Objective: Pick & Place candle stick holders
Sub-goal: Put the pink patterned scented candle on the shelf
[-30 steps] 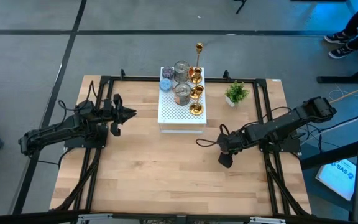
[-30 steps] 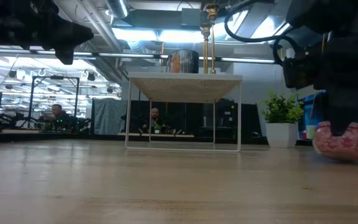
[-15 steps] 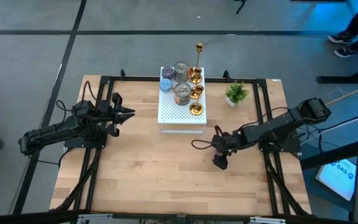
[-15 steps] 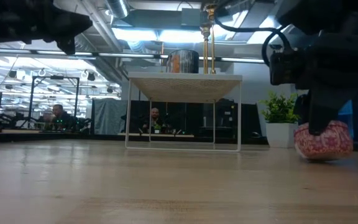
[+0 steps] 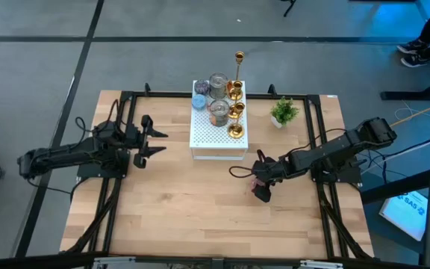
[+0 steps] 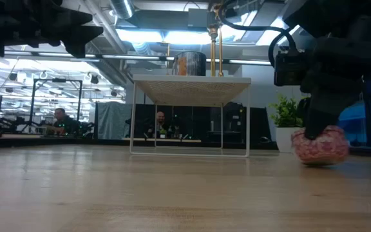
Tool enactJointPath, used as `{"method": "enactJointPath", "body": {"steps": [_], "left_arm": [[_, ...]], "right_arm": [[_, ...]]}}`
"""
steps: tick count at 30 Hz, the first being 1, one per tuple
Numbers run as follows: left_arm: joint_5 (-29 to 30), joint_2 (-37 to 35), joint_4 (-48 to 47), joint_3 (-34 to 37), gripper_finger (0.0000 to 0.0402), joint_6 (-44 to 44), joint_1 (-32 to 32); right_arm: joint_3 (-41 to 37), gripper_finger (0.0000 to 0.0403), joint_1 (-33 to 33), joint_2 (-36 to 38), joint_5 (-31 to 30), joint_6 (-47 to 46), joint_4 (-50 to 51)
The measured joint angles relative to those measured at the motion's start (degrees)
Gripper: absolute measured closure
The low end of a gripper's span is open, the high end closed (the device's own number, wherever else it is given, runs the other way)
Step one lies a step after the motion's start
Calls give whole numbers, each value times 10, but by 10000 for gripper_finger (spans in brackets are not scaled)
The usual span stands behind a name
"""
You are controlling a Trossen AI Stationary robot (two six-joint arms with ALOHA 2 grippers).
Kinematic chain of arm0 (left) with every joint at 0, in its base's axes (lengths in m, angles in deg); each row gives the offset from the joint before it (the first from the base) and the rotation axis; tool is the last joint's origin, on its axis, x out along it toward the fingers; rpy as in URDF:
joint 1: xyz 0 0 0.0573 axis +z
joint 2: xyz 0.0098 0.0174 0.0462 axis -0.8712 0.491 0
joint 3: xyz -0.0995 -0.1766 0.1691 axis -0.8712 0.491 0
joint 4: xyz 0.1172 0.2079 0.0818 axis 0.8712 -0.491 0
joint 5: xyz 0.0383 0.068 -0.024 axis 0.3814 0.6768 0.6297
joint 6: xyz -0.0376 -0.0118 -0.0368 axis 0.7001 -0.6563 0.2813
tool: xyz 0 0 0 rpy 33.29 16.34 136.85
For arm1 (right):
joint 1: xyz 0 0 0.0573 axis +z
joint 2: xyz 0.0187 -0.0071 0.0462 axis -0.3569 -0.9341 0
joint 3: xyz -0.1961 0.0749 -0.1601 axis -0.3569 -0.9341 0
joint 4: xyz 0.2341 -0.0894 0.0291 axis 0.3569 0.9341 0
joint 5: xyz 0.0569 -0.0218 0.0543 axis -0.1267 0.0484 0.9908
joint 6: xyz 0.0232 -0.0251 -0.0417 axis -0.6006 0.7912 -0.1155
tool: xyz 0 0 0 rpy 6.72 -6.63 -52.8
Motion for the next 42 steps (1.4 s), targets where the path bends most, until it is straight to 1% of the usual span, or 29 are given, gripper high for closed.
{"method": "enactJointPath", "body": {"steps": [2,5,9,14,20,23,27,29,31,38,40,42], "left_arm": [[9,17,4,-1,187,-20,-22],[43,48,-12,-18,188,-42,-57],[92,93,-64,-58,198,-74,-106],[153,157,-138,-111,207,-97,-170],[205,242,-155,-156,213,-149,-263],[265,285,-164,-180,218,-186,-316],[372,345,-179,-215,226,-212,-382],[404,373,-181,-228,229,-211,-405],[414,396,-181,-235,230,-198,-422],[414,487,-155,-239,228,-140,-449],[414,517,-121,-239,221,-142,-454],[414,545,-84,-239,209,-165,-456]], "right_arm": [[-1,104,4,-1,-20,18,-13],[-2,104,14,-2,-48,50,-41],[-2,104,21,-2,-75,70,-82],[-1,104,24,-19,-75,70,-124],[-1,104,24,-67,-59,77,-199],[3,104,26,-86,-57,84,-236],[32,104,36,-111,-56,111,-236],[50,104,39,-119,-55,122,-232],[69,104,40,-126,-55,126,-233],[97,104,39,-126,-55,125,-231],[100,104,38,-126,-55,125,-231],[103,104,36,-126,-55,120,-232]]}}
